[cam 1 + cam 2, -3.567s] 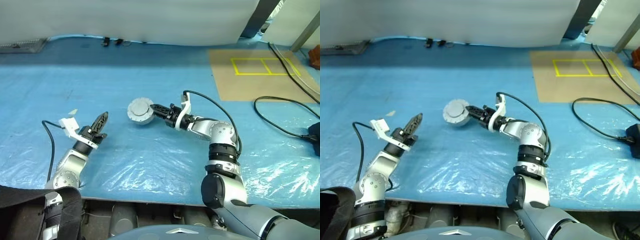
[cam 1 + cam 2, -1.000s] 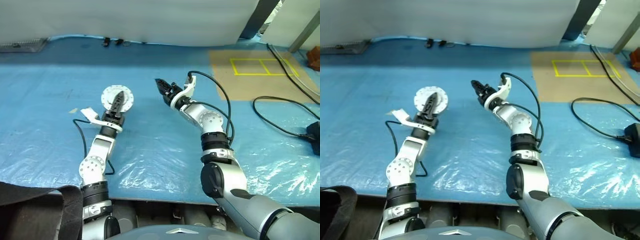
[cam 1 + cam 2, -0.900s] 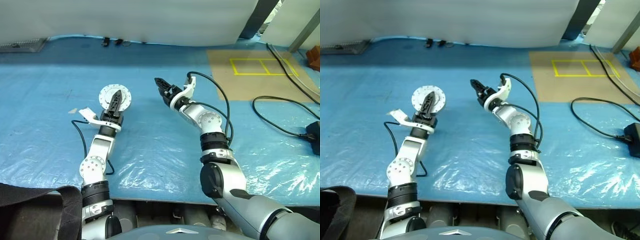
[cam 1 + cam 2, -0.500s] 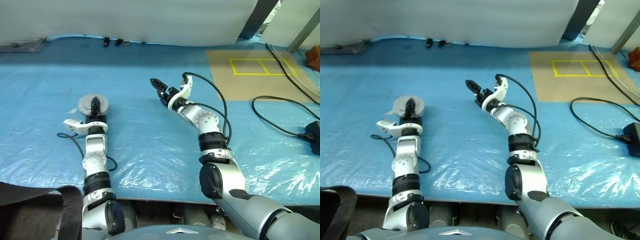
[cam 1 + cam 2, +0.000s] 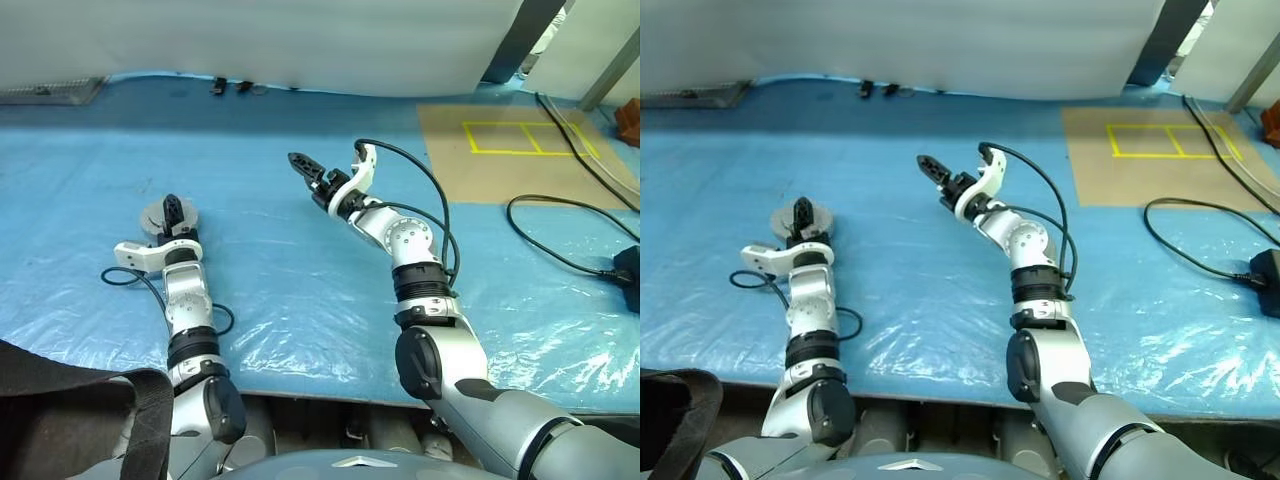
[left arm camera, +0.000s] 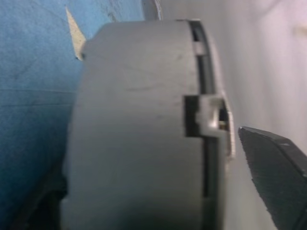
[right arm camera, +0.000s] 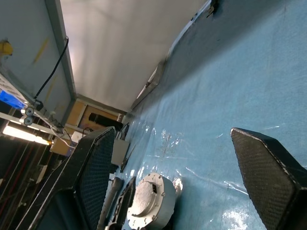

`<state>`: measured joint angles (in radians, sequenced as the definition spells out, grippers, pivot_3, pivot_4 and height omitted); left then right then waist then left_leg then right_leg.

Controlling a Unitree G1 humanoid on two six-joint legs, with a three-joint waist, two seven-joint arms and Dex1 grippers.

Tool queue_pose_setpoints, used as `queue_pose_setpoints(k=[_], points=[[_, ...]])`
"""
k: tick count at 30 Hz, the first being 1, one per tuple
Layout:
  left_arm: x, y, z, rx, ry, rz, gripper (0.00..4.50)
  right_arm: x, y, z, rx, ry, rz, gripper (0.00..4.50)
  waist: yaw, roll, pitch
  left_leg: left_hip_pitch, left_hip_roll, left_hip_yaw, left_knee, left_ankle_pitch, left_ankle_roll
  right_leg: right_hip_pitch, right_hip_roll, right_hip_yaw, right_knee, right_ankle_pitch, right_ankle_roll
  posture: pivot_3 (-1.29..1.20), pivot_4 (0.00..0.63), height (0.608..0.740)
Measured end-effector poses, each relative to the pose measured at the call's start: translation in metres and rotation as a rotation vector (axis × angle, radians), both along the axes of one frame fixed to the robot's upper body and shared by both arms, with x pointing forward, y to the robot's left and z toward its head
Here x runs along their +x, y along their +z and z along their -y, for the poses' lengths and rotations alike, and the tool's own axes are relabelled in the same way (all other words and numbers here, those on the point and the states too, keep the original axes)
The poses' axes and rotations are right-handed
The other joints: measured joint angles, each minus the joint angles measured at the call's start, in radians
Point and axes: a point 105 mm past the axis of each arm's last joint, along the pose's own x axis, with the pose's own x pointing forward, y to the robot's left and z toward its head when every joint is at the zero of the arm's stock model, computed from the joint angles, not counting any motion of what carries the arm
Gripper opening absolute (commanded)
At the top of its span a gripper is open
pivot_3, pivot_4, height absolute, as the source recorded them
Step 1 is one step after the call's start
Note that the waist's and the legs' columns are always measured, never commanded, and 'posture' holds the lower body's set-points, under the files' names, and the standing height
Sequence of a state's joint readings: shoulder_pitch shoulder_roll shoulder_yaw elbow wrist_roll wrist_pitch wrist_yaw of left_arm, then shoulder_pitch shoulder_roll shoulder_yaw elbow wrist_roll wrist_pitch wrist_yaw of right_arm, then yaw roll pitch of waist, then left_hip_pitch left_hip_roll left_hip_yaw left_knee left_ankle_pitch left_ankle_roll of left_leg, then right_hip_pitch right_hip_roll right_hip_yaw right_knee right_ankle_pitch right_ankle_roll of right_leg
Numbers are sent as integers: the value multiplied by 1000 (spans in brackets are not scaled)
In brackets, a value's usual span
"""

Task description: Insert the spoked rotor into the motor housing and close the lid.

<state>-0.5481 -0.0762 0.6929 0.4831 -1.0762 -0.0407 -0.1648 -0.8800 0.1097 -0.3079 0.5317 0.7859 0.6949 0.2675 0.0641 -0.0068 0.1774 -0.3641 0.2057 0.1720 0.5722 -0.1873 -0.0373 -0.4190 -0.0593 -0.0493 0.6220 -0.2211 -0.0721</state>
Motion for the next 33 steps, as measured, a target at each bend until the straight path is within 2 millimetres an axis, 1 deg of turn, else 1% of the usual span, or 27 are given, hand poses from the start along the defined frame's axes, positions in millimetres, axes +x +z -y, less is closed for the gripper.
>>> queue_pose_setpoints(k=[9, 14, 17, 24, 33], points=[[-5, -1, -7, -137, 64, 20, 4454, 1, 1, 1, -7, -6, 16, 4066, -1, 0, 0, -1, 0, 0, 0, 0, 0, 0, 0, 0, -2, 0, 0, 0, 150, 740], [-9, 1, -8, -155, 102, -19, 4454, 1, 1, 1, -10, -7, 17, 4066, -2, 0, 0, -2, 0, 0, -1, 0, 0, 0, 0, 0, -3, 0, 0, 0, 150, 740], [-10, 1, -9, -118, 140, -75, 4454, 1, 0, 1, -15, -4, 19, 4066, -3, 0, 0, -2, 0, 0, -1, 0, 0, 0, 0, 0, -3, 0, 0, 0, 150, 740], [-18, 0, -19, -36, 248, -175, 4454, 0, -1, -1, -32, -2, 26, 4066, -19, 0, 0, -2, 0, 0, -1, 0, 0, -1, 1, 0, -4, 1, 2, 0, 150, 740], [-23, 2, -12, 18, 244, -277, 4454, 0, -2, -2, -38, 2, 25, 4066, -19, 0, 0, -4, 0, 0, -1, 0, 0, -2, 0, 0, -5, 1, 1, 0, 150, 740]])
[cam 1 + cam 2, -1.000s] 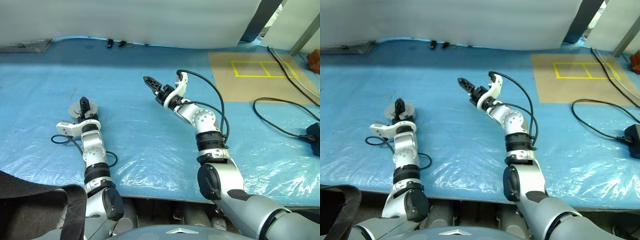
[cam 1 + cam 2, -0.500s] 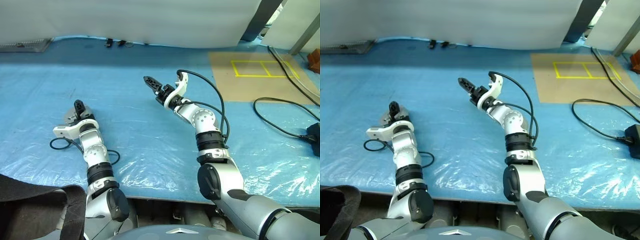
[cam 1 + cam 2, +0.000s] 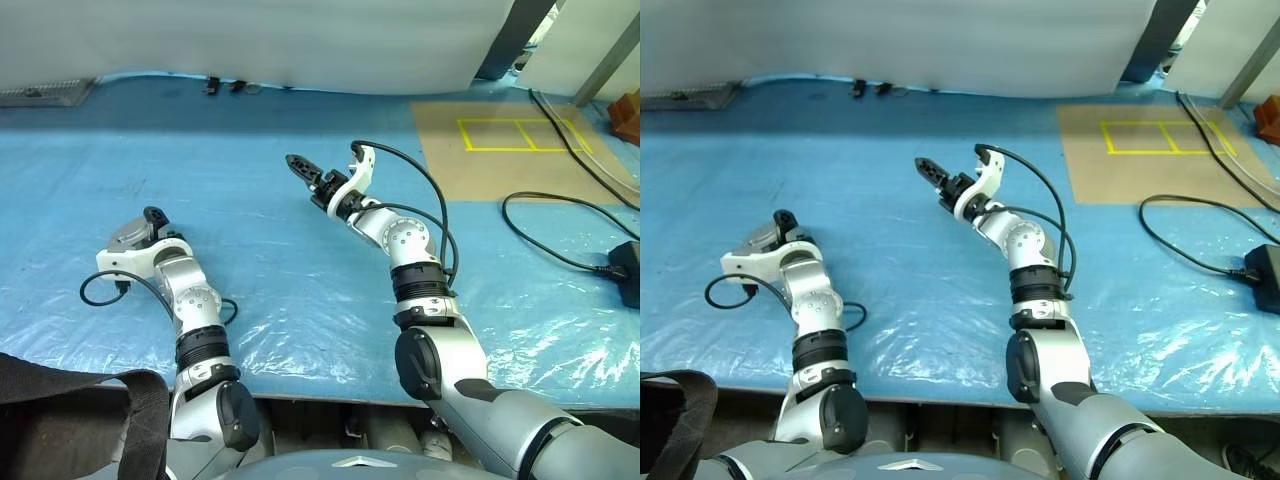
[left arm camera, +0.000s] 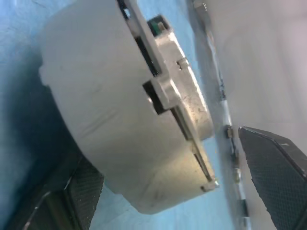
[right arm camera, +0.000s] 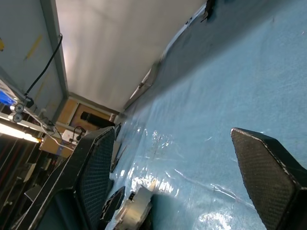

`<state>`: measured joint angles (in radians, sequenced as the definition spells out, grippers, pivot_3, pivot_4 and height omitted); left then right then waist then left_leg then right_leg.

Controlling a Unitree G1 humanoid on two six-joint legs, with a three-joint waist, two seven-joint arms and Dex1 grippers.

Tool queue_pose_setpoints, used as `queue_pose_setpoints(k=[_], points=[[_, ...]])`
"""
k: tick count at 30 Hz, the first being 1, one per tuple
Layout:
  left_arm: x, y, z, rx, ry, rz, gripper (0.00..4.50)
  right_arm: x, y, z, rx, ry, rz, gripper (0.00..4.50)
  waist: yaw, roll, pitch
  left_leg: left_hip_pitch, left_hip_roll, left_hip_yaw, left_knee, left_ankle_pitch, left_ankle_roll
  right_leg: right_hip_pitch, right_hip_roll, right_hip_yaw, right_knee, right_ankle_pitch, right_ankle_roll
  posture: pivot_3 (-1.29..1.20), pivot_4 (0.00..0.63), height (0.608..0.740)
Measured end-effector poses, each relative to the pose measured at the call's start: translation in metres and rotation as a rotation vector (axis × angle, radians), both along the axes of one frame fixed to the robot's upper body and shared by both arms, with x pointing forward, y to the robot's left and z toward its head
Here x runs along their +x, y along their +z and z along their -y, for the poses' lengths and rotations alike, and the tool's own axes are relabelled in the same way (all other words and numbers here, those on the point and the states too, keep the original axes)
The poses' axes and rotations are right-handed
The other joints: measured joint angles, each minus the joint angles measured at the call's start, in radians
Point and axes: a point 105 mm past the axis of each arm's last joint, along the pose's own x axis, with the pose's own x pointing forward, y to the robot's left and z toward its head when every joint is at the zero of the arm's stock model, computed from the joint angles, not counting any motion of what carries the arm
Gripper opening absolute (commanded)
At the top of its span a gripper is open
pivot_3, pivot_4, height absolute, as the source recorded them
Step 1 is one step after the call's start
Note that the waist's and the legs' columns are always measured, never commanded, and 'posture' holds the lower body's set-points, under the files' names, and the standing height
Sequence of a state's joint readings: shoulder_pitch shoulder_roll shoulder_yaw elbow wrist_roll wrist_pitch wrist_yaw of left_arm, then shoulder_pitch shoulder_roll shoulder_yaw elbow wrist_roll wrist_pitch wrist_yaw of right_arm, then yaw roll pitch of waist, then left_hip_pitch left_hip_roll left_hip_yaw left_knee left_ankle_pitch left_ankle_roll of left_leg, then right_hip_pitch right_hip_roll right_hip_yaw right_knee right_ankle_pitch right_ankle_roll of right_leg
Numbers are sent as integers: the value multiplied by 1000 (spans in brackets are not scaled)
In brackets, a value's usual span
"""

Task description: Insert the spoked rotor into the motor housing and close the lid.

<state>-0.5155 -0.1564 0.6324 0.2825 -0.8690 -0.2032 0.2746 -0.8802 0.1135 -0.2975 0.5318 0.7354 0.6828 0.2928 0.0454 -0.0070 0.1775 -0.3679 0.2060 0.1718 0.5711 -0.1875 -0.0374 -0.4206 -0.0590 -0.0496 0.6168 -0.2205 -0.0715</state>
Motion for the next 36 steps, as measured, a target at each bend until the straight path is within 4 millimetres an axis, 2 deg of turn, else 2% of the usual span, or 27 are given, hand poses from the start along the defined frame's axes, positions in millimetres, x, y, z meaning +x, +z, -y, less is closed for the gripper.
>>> queue_pose_setpoints(k=[12, 18, 22, 26, 29, 33, 36], points=[[-18, -2, 23, 121, -101, -355, 4454, 0, -1, 0, -27, 5, 12, 4066, -1, 0, 0, 0, 0, 0, 0, 0, 0, 0, 0, 0, 0, 0, 0, 0, 150, 740], [-14, 3, 40, 208, -220, -412, 4454, -1, -9, 5, -113, -4, 32, 4066, 11, 0, 0, -1, 0, 0, 0, 0, 0, 0, 0, -1, -1, 0, 0, 0, 150, 740], [5, 33, 80, 271, -502, -119, 4454, -7, -8, 17, -155, -21, 91, 4066, 31, -3, 2, -5, 0, 0, 0, 0, 0, -3, 0, -1, -2, 0, 1, 0, 150, 740], [6, 64, 88, 584, -672, 69, 4454, -26, -7, 33, -289, 13, 221, 4066, 29, -3, 2, -4, 0, 0, -4, 0, 0, -4, 1, -2, -5, 3, 5, 0, 150, 740], [-1, 68, 90, 775, -775, 124, 4454, -40, -13, 47, -410, 44, 293, 4066, 26, -3, 2, -4, -1, 0, -6, 0, 0, -4, 1, -1, -8, 3, 6, 0, 150, 740], [-11, 64, 108, 1020, -942, 187, 4454, -64, -22, 46, -572, 155, 437, 4066, 26, -3, 2, -4, 0, 0, -7, 0, 0, -3, 1, -1, -9, 3, 6, 0, 150, 740], [-25, 63, 116, 1150, -1047, 281, 4500, -76, -30, 45, -641, 209, 496, 4471, 24, -2, 2, -3, 0, 0, -7, 0, 0, -2, 1, -1, -9, 3, 6, 0, 150, 740]])
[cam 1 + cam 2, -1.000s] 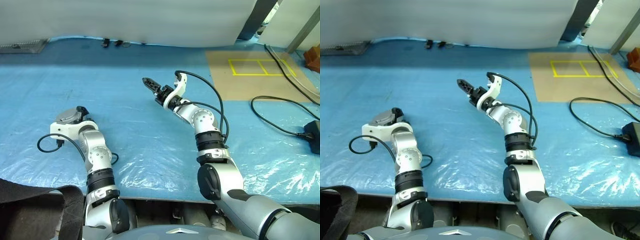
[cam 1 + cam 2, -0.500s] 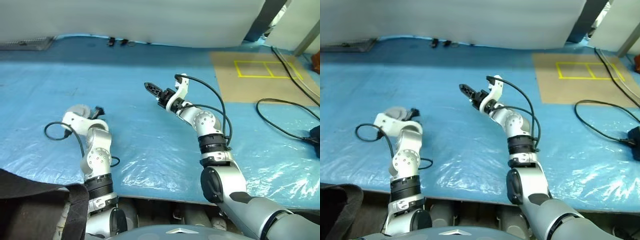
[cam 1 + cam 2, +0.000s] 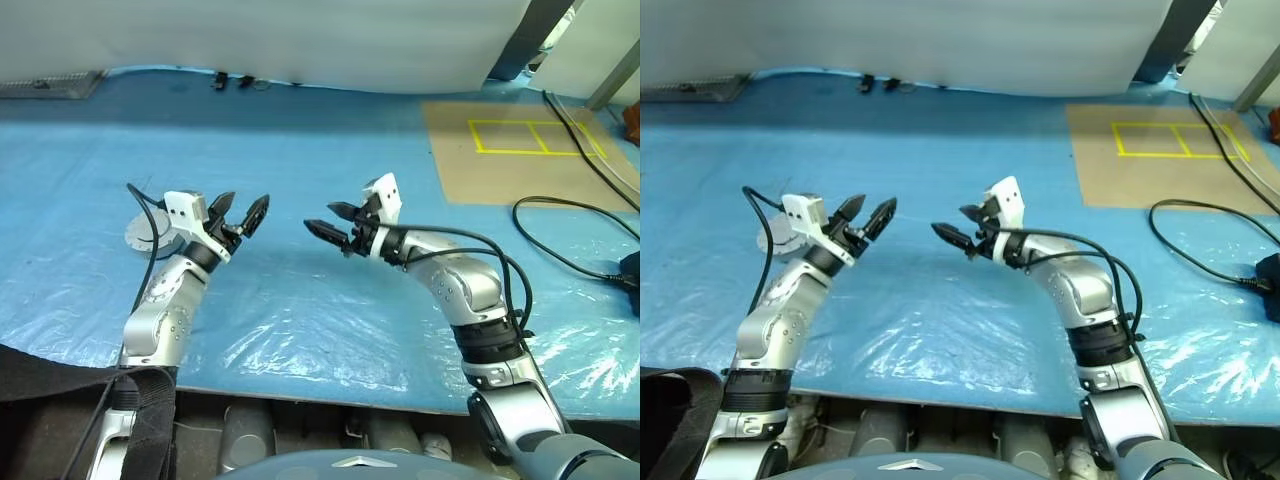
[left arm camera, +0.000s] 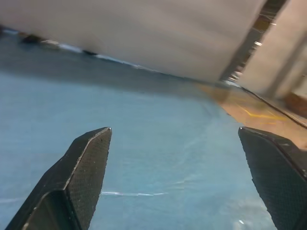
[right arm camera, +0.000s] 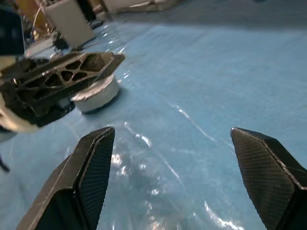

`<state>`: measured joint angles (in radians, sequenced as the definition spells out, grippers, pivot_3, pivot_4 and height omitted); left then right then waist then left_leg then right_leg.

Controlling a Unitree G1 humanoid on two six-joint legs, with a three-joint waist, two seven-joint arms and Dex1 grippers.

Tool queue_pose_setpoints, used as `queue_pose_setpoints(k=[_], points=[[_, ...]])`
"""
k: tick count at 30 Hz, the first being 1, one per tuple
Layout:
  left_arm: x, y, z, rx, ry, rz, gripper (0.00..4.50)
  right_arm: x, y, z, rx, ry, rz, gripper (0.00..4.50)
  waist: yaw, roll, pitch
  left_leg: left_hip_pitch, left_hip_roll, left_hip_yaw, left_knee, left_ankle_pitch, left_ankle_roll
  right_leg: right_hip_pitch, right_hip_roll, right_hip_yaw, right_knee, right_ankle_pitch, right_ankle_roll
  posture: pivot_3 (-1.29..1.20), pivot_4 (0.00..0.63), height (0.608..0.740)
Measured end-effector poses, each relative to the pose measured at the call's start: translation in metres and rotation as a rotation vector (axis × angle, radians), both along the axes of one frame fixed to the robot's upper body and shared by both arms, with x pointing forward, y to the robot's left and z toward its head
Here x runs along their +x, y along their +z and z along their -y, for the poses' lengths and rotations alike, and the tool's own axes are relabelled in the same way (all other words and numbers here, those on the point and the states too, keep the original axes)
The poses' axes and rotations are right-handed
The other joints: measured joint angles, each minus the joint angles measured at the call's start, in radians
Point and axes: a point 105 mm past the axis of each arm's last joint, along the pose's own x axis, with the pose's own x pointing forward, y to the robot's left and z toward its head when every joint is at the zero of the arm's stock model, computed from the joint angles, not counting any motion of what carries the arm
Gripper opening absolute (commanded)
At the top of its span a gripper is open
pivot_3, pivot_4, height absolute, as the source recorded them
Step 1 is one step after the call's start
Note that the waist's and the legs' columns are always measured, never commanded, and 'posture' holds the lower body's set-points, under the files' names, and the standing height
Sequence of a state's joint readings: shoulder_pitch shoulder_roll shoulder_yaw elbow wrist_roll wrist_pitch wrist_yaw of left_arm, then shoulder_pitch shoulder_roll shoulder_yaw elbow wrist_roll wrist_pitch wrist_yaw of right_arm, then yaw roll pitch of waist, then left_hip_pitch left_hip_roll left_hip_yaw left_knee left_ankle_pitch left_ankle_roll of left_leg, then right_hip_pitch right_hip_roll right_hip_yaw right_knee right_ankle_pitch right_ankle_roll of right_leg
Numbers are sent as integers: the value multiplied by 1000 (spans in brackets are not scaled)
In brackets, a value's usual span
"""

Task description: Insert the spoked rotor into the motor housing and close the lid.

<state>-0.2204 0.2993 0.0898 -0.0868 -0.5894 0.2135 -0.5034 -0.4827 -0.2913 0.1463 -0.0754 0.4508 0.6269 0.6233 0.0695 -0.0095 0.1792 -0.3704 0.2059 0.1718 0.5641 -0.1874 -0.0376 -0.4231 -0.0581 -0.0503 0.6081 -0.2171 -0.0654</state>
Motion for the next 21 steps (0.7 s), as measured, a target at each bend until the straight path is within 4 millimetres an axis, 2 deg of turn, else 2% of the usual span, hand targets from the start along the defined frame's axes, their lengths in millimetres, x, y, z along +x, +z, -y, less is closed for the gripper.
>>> queue_pose_setpoints(k=[4, 9, 14, 21], points=[[-22, -17, 1, 127, -141, 37, 4500, -5, -15, 13, -108, -3, 57, 4471, 0, 0, 0, 1, 0, 0, 0, 0, 0, 1, -1, 0, 0, -2, -4, 0, 150, 740], [-25, -30, -1, 256, -131, 61, 4500, -7, -16, 15, -138, -2, 131, 4471, 0, 0, 0, 2, 1, 0, 1, 0, 0, 2, 0, 0, 1, -2, -4, 0, 150, 740], [-24, -25, -4, 256, -83, 108, 4500, -11, -17, 16, -144, 34, 150, 4471, -1, 0, 0, 2, 1, 0, 1, 0, 0, 2, 0, 1, 1, -2, -5, 0, 150, 740], [-38, -33, 1, 195, -177, 62, 4500, -9, -24, 18, -172, 47, 142, 4471, -1, 0, 0, 3, 1, 0, 2, 0, 1, 2, 0, 1, 4, -2, -5, 0, 150, 740]])
